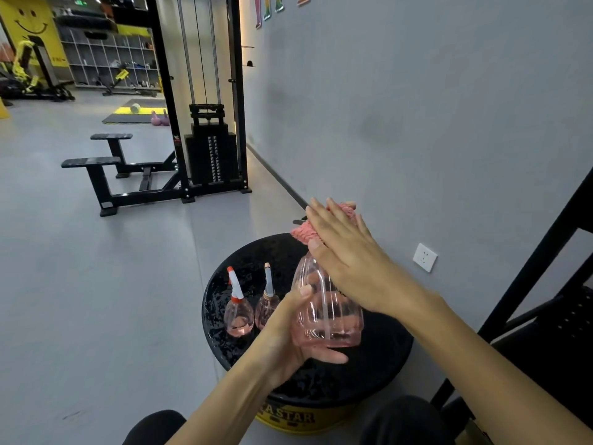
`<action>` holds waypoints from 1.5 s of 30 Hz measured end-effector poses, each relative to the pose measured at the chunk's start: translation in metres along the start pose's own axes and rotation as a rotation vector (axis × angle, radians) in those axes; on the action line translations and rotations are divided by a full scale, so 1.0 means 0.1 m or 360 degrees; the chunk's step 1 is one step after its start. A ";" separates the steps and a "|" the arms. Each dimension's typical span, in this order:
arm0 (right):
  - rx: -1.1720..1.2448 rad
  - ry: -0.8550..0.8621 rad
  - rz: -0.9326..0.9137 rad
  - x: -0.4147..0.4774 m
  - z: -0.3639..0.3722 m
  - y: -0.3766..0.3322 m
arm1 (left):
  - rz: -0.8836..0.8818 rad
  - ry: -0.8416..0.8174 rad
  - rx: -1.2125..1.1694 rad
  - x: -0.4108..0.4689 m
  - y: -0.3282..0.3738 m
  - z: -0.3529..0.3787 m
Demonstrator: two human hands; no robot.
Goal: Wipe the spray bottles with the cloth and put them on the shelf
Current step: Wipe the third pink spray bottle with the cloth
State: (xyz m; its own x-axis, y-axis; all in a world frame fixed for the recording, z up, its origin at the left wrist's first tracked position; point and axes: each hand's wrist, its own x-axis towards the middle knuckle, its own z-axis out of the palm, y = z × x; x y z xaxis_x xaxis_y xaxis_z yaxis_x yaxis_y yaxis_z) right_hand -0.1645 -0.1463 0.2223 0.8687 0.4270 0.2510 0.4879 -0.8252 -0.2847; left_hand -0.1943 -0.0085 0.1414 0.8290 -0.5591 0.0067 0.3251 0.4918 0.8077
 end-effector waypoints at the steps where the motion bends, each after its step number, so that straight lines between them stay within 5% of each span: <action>1: -0.0009 -0.0002 -0.0005 -0.01 0.00 0.00 | 0.0002 -0.0004 0.0017 0.00 0.00 0.00; 9: -0.0179 0.0076 0.0137 0.25 -0.17 0.08 | -0.0044 -0.0049 0.0232 -0.01 -0.03 0.10; 18: -0.0197 -0.0076 -0.0076 0.08 -0.02 -0.06 | -0.0037 0.0003 0.0156 -0.03 -0.04 0.04; 26: -0.0261 0.0088 0.0200 0.28 -0.18 0.11 | 0.0004 -0.0019 0.0127 -0.03 -0.04 0.08; 34: -0.0022 -0.0081 0.0030 0.06 0.02 -0.02 | -0.0003 0.0004 0.0051 -0.04 -0.02 0.01; 45: 0.0103 0.0047 0.0103 0.08 0.08 -0.02 | 0.0073 0.0009 0.0207 -0.01 0.00 0.06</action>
State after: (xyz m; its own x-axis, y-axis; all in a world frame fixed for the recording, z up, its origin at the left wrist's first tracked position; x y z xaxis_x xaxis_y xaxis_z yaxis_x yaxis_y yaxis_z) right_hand -0.1581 -0.1386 0.2179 0.8961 0.3619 0.2568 0.4363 -0.8245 -0.3603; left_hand -0.1979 -0.0113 0.1452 0.8444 -0.5340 0.0426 0.2252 0.4262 0.8762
